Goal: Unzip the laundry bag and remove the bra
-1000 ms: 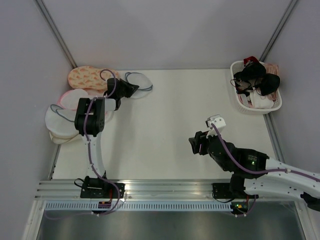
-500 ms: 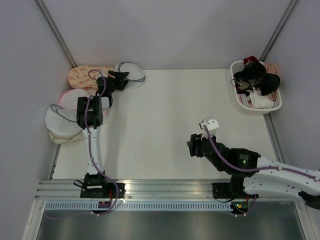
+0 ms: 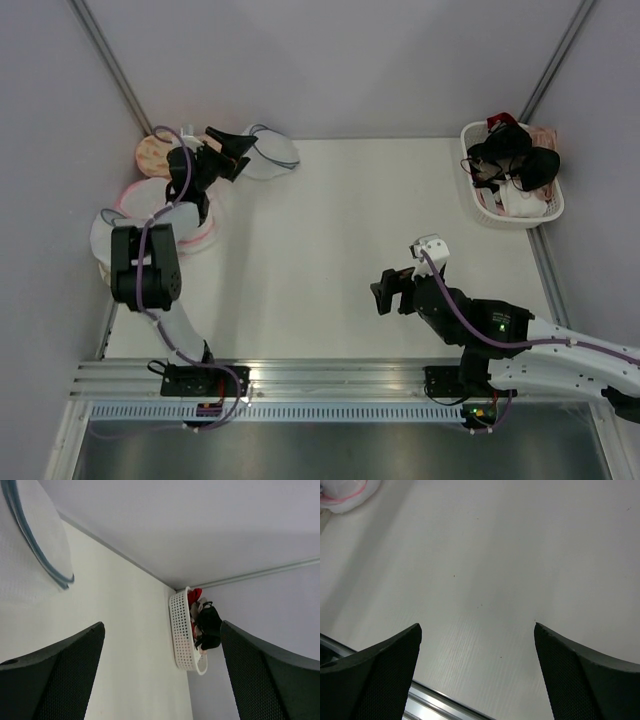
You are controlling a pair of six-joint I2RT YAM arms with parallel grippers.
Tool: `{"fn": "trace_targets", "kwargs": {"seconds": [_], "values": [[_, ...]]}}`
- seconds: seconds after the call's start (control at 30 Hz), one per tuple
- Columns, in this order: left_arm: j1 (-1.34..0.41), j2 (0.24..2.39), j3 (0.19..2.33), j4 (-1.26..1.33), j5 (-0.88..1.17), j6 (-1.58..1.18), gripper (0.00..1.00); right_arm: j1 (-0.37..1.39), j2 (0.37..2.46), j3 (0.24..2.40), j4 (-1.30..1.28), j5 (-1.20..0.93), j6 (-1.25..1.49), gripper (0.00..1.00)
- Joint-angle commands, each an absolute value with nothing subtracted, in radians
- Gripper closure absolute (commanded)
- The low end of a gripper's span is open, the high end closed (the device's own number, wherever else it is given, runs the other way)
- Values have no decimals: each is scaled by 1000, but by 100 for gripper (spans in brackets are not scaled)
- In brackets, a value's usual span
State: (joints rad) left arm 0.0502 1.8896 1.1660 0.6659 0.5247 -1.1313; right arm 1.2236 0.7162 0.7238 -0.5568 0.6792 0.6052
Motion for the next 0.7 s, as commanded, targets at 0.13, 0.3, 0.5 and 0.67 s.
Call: {"fn": "trace_targets", "kwargs": {"seconds": [0.13,0.3,0.5,0.67], "values": [[-139,1426,817,333,446,-911,0,1218,643,764,-583,752,589,2],[-390,1165,672,197,426,-806,0,1219,539,755,-583,769,589,2],[-477,913,644,-63,457,-733,0,1220,486,761,-647,779,609,2],[-494,795,657,-224,459,-687,0,1219,489,775,-650,801,612,2]]}}
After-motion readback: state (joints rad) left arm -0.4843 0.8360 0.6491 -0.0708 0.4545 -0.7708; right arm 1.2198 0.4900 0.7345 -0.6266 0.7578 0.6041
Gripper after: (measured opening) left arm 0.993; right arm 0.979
